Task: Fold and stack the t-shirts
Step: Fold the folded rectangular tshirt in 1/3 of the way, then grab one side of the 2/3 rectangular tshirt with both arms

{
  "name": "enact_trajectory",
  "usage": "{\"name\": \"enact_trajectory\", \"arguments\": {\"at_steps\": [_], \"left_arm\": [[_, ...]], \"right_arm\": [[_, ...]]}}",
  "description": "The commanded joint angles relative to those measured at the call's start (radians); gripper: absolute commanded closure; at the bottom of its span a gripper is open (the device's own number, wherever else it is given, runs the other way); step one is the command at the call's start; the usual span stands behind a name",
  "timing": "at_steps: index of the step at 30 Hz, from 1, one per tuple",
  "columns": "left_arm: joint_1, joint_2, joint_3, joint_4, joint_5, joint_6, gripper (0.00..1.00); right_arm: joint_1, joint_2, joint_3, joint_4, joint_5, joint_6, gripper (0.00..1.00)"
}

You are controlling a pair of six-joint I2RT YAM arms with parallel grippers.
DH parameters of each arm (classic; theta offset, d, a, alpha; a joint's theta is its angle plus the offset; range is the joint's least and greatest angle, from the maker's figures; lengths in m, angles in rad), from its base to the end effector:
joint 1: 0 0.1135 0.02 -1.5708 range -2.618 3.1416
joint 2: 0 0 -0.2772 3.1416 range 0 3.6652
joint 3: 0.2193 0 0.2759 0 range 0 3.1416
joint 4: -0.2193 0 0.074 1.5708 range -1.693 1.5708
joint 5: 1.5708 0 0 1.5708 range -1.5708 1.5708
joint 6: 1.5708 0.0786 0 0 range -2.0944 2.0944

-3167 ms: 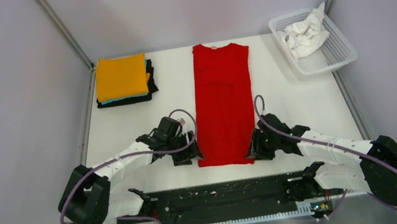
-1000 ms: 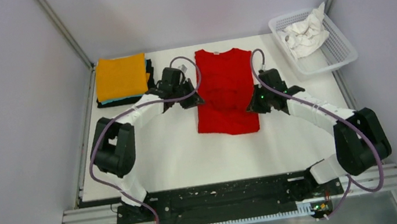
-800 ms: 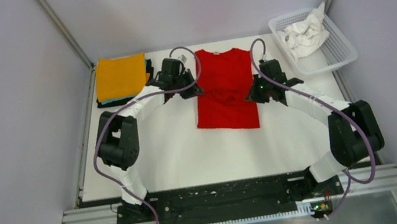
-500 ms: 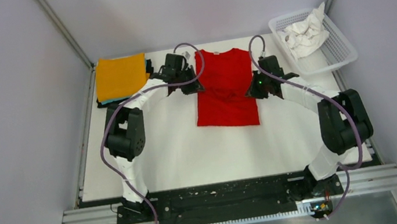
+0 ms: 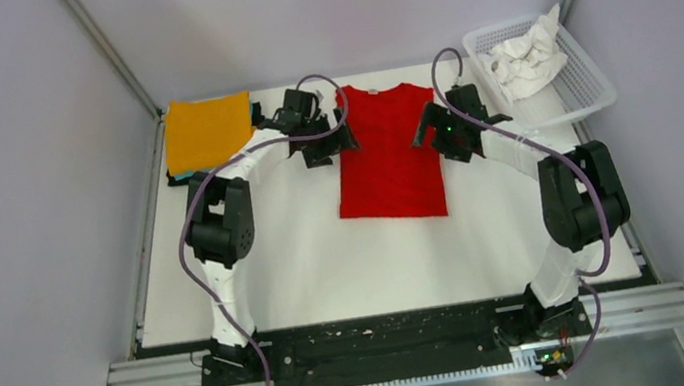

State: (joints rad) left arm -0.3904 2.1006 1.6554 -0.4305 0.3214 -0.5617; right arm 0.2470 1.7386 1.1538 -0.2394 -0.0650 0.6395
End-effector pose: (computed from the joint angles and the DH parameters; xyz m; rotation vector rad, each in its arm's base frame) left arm 0.4752 -0.2224 0.1768 -0.0690 2.5570 -0.7918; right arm 0.4133 0.1095 0.1763 0.4472 2.4095 0.4836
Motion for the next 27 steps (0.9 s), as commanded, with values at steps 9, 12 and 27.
{"name": "enact_trajectory", "arguments": {"at_steps": [9,12,27], "left_arm": [[0.002,-0.299,-0.395,0.063,-0.009,-0.052,0.01],[-0.002,-0.329,-0.493,0.116,0.016,-0.086,0.01],[-0.048,-0.278,-0.591,0.211,0.036,-0.165,0.44]], "right_arm": [[-0.006,-0.238,-0.247,-0.013,-0.066,-0.026,0.01],[-0.006,-0.277,-0.331,-0.016,-0.114,-0.013,0.01],[-0.007,-0.300,-0.438,-0.029,-0.131,0.001,0.10]]}}
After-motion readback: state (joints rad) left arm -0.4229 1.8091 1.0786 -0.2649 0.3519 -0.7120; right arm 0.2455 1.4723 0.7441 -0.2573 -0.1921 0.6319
